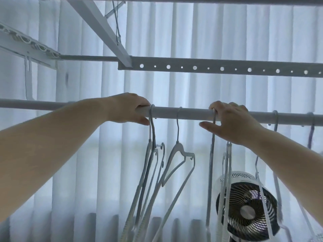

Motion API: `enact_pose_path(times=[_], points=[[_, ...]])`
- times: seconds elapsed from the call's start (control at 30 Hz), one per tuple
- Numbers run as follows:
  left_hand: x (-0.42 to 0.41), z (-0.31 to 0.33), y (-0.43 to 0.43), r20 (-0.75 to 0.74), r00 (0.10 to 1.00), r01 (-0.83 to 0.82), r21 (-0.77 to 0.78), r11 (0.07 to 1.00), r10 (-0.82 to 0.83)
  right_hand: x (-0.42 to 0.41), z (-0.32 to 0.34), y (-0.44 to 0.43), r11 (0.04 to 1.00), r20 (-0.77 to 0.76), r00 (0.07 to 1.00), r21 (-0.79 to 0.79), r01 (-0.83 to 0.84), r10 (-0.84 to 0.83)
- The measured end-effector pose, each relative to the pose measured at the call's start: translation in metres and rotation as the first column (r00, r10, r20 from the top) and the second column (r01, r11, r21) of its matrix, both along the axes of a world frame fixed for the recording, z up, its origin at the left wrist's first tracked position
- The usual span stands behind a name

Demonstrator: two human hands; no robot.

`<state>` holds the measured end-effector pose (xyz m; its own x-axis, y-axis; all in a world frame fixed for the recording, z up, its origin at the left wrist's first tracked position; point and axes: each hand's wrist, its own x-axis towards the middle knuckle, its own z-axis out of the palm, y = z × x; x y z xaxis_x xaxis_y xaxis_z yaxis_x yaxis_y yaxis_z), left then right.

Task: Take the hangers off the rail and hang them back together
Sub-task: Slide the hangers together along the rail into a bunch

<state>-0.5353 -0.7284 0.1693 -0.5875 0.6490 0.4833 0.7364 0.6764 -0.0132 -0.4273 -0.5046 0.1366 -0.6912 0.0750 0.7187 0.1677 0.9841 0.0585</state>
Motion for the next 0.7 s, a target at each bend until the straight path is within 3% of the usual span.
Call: enact_pose_path(times=[0.3, 0.47, 0.53, 0.6, 0.67, 0.7], points=[[0.015, -0.011, 0.048, -0.038, 0.992, 0.128, 0.117, 0.985, -0.124, 0.007, 0.001, 0.003, 1.000, 0.032, 0.999, -0.011, 0.009, -0.009], [0.019, -0.030, 0.064, -0.271, 0.959, 0.142, 0.199, 0.970, -0.084, 0.010, 0.001, 0.006, 1.000, 0.041, 0.999, -0.017, 0.016, -0.015], [0.020, -0.049, 0.064, -0.387, 0.916, 0.260, 0.363, 0.895, -0.110, 0.011, 0.002, 0.007, 1.000, 0.053, 0.998, -0.021, 0.017, -0.016], [0.022, -0.072, 0.062, -0.461, 0.884, 0.368, 0.573, 0.733, -0.083, 0.013, 0.003, 0.008, 0.999, 0.074, 0.997, -0.027, 0.018, -0.016], [0.032, -0.092, 0.063, -0.308, 0.945, 0.316, 0.779, 0.541, -0.108, 0.014, 0.004, 0.008, 0.999, 0.092, 0.996, -0.043, 0.018, -0.014], [0.034, -0.101, 0.066, -0.194, 0.970, 0.243, 0.832, 0.499, -0.149, 0.014, 0.004, 0.007, 0.998, 0.098, 0.995, -0.054, 0.019, -0.013]])
